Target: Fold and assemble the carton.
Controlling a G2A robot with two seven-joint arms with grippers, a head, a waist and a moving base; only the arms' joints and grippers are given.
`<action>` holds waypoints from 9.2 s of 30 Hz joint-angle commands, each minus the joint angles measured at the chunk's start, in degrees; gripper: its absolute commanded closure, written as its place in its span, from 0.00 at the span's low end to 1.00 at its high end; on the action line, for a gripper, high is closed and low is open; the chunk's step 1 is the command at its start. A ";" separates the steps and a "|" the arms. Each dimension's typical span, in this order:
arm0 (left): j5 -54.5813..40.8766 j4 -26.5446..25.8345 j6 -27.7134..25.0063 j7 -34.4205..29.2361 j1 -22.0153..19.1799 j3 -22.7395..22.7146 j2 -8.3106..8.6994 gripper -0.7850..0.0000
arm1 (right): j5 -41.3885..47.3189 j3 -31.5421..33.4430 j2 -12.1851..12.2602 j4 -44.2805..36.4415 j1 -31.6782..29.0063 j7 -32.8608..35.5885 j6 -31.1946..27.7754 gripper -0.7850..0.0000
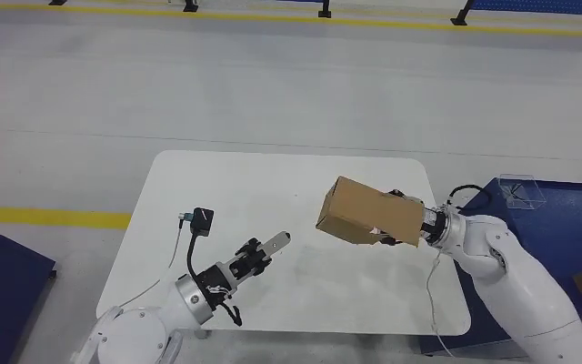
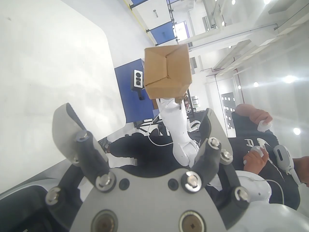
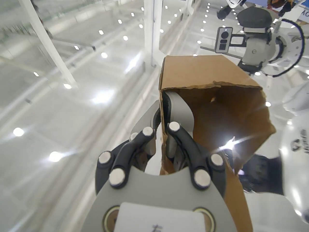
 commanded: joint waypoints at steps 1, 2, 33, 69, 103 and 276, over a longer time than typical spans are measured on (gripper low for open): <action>0.00 0.00 0.00 0.00 0.00 0.00 0.00 0.00 | 18.95 0.12 0.32 -4.89 2.01 -31.30 -20.74 1.00; 0.00 0.00 0.00 0.00 0.00 0.00 0.00 0.00 | 22.24 0.30 0.42 -5.62 2.88 -37.73 -26.58 1.00; 0.00 0.00 0.00 0.00 0.00 0.00 0.00 0.00 | 29.94 -18.35 -13.12 15.06 22.34 -62.46 -60.90 0.16; 0.00 0.00 0.00 0.00 0.00 0.00 0.00 0.00 | -47.31 1.47 -9.83 23.16 6.15 34.11 -3.17 0.00; 43.96 34.36 32.11 -13.78 -31.04 29.64 -6.20 0.00 | -149.42 -22.50 -9.49 16.55 16.63 38.19 -24.73 0.00; 44.38 32.09 3.25 -14.00 -25.78 29.65 -12.79 0.00 | -154.65 -9.75 -17.14 25.07 10.25 57.40 -36.70 0.00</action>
